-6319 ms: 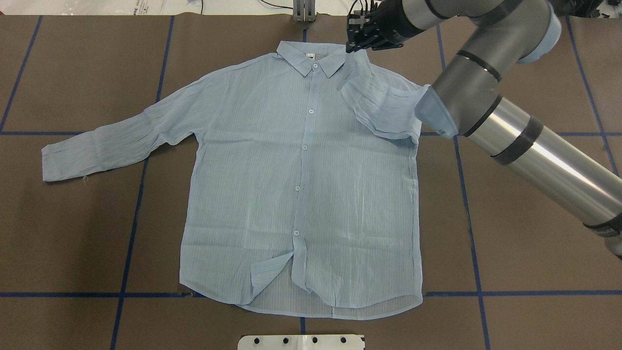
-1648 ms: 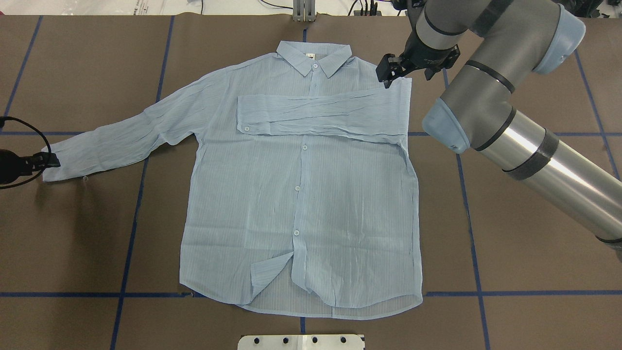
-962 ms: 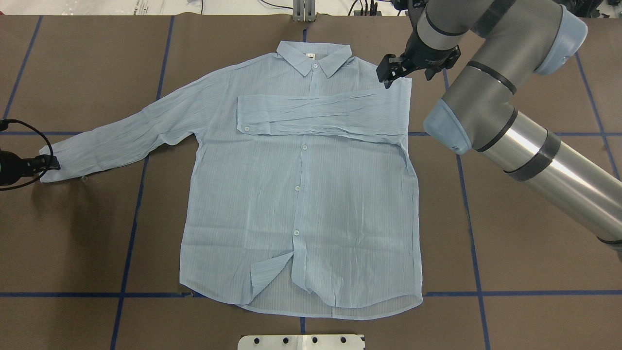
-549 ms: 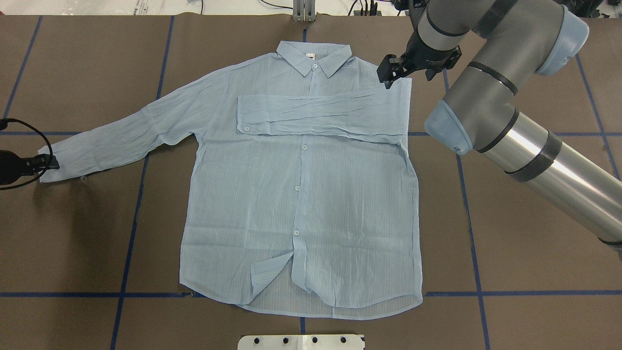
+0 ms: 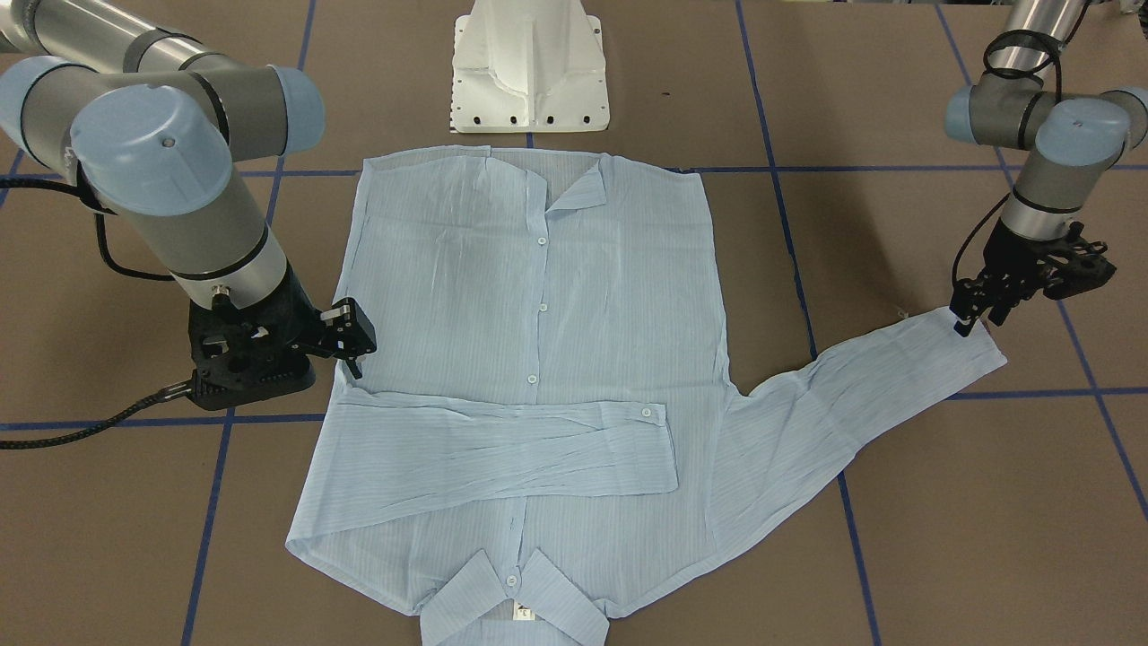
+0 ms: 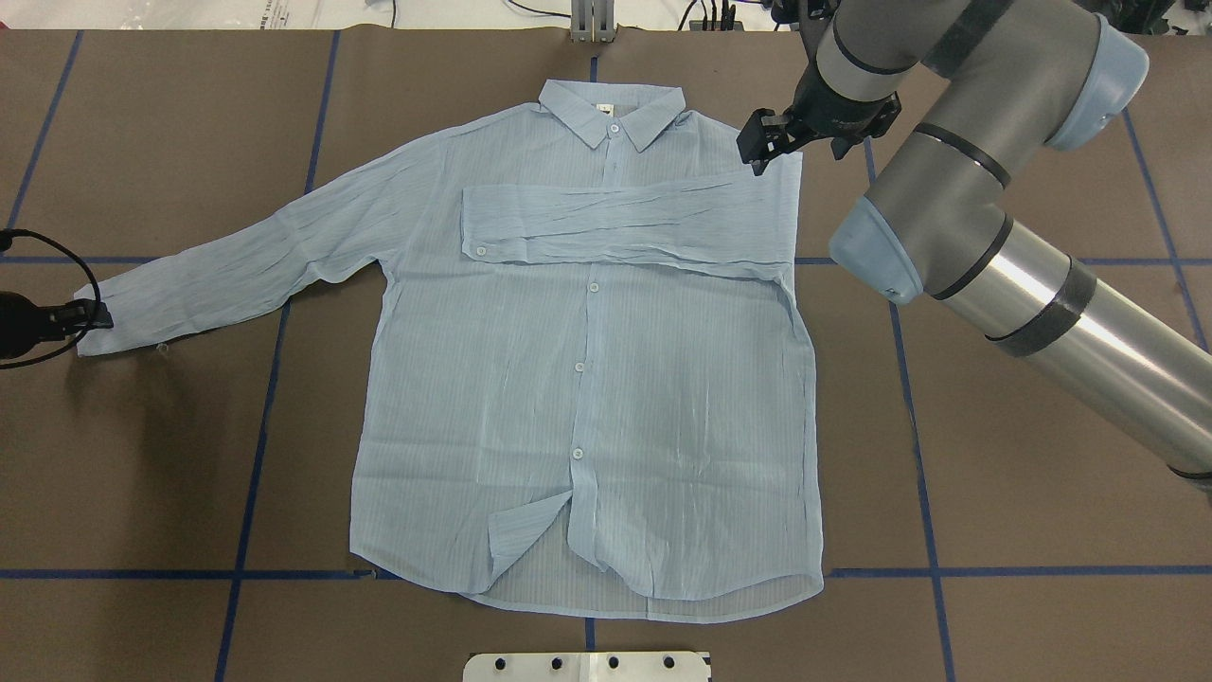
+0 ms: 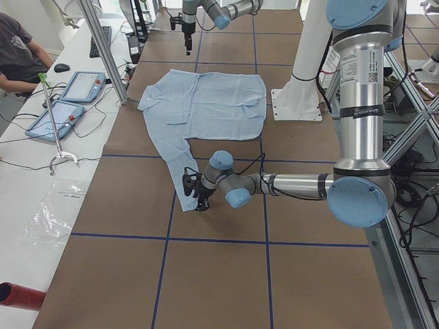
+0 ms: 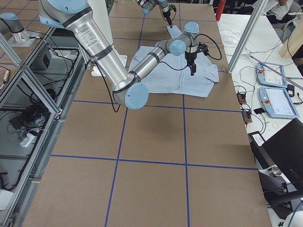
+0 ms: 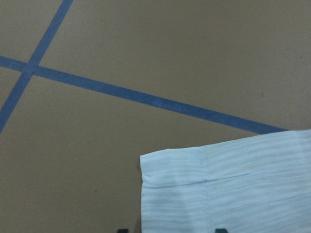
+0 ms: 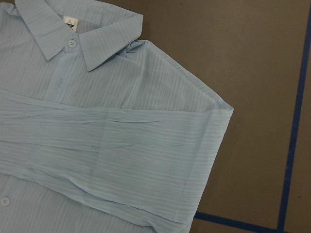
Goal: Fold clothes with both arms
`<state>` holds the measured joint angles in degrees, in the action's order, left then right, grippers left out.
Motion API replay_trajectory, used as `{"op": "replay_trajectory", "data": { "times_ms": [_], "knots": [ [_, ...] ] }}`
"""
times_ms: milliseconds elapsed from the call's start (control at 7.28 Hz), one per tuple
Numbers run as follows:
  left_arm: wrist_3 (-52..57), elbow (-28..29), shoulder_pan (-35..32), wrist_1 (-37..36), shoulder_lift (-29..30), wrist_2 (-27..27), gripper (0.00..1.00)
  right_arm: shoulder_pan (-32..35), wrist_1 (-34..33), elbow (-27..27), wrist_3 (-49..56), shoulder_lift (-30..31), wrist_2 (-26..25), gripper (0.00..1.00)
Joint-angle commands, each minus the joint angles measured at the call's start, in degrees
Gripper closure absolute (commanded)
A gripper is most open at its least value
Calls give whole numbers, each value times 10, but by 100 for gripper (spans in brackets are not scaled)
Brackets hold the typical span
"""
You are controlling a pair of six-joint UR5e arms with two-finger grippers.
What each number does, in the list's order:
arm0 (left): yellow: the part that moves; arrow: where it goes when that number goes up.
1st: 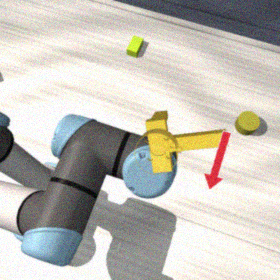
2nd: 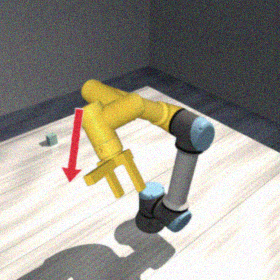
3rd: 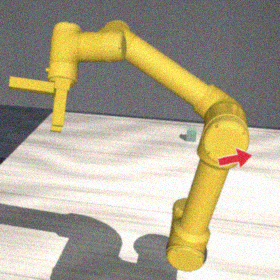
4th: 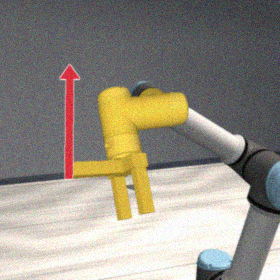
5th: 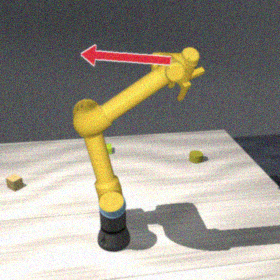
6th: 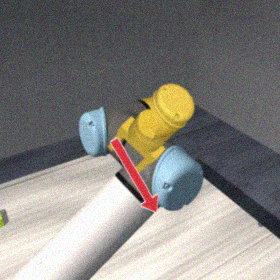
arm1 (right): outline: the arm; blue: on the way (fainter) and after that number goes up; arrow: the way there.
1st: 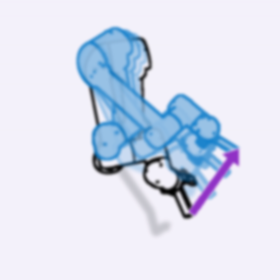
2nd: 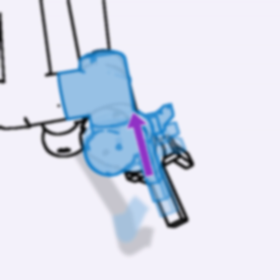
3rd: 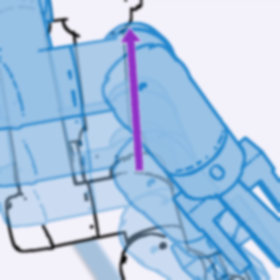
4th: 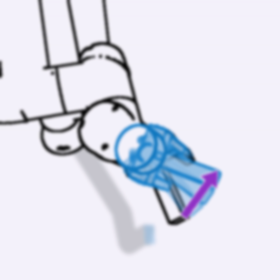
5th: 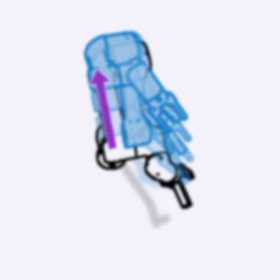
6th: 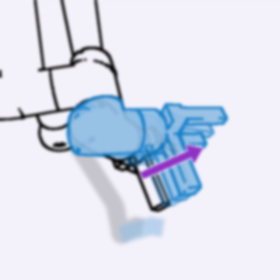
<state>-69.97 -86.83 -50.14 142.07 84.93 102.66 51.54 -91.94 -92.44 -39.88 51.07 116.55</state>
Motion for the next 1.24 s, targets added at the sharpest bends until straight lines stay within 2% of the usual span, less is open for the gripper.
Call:
{"op": "replay_trajectory", "data": {
  "times_ms": [0, 824, 1099],
  "knots": [
    [0, 0, -1, -1, -1, -1, 35, 0, 1, -2, -4, 0, 1, 0],
    [0, 4, -2, -2, -1, -2, 46, -3, 1, -7, -7, 1, 0, 0],
    [-1, 4, -3, -2, -1, -2, 57, -3, 1, -6, -6, 4, 1, 0]
  ]
}}
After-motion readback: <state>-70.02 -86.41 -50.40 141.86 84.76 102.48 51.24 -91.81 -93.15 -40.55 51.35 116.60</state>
